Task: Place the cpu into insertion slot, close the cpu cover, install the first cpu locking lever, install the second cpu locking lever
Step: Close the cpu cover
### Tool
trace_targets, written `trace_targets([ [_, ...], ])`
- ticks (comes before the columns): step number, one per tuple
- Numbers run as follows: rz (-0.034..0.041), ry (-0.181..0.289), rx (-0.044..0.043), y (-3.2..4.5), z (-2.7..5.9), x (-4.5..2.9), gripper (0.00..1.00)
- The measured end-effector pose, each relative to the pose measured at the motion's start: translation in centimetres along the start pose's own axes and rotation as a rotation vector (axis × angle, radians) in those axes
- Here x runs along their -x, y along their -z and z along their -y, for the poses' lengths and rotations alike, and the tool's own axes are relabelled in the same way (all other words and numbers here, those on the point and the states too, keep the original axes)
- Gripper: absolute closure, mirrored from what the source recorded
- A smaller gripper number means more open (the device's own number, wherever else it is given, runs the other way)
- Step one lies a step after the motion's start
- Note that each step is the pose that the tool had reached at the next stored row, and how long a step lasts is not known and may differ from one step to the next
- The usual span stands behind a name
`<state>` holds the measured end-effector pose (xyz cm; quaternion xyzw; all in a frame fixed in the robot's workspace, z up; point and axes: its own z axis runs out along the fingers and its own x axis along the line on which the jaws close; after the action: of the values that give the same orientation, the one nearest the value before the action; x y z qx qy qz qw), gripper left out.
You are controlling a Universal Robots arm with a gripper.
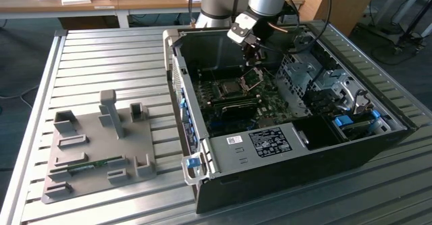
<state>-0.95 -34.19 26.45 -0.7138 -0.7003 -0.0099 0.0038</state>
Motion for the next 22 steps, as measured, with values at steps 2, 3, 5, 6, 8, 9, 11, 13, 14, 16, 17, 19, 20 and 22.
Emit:
trace_targets([
  [2,0.0000,0.000,0.0000,0.00,-0.29,0.00,0.89],
  [3,0.0000,0.000,0.0000,-0.01,-0.44,-0.01,0.89],
  [5,0.0000,0.000,0.0000,-0.01,-0.70,-0.01,0.89],
  [6,0.0000,0.000,0.0000,-0.01,-0.81,-0.01,0.89],
  [8,0.0000,0.000,0.0000,-0.01,-0.89,-0.02,0.89],
  [9,0.0001,0.000,0.0000,-0.01,-0.89,-0.02,0.89],
  [11,0.0000,0.000,0.0000,-0.01,-0.92,-0.02,0.89],
  [13,0.0000,0.000,0.0000,-0.01,-0.96,-0.02,0.89],
  [14,0.0000,0.000,0.0000,-0.01,-0.96,-0.02,0.89],
  [16,-0.0001,0.000,0.0001,-0.01,-0.96,-0.02,0.89],
  [17,-0.0001,0.000,0.0001,-0.01,-0.96,-0.02,0.89],
  [19,0.0000,0.000,0.0000,0.00,-0.96,-0.02,0.89],
  [20,0.0000,0.000,0.0001,0.00,-0.98,-0.02,0.89],
  [22,0.0000,0.000,0.0000,0.00,-1.12,-0.02,0.89],
])
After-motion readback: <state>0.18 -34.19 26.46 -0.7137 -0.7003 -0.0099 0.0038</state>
